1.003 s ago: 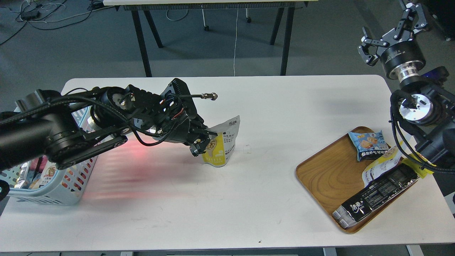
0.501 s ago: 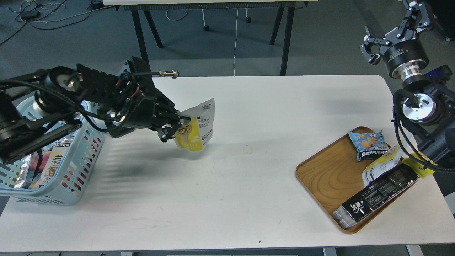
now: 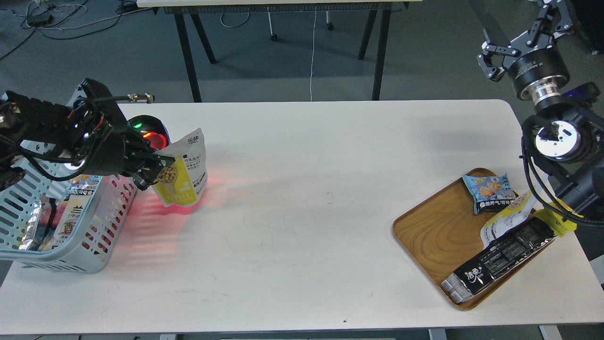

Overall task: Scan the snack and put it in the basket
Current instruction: 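Carry the yellow bag over the red scanner and hold it there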

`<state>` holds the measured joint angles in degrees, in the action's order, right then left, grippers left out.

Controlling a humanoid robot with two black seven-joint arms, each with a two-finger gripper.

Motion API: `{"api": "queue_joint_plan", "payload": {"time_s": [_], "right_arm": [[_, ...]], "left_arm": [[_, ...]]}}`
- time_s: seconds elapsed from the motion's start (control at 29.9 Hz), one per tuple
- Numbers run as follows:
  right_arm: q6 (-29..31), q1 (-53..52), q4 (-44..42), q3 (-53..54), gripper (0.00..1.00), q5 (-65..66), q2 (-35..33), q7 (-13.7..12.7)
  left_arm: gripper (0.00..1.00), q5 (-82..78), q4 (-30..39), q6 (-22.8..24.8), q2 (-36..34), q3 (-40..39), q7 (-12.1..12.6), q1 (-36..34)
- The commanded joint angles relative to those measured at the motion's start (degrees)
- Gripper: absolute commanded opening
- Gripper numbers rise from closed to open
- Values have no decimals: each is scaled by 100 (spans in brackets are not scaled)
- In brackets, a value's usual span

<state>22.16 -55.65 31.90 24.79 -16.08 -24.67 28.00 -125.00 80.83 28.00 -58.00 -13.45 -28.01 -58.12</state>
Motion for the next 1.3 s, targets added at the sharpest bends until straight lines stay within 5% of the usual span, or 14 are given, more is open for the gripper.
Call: {"api": "queue_joint_plan", "payload": {"time_s": [0.0,1.27], "right_arm": [[-1,-16,0,-1,99,8,6,0],[-1,-25,9,-1,99,-1,-12,0]], "left_arm": [[0,0,-6,0,-18,0,1,29],[0,0,82,-58,17,-334,1,20]]}}
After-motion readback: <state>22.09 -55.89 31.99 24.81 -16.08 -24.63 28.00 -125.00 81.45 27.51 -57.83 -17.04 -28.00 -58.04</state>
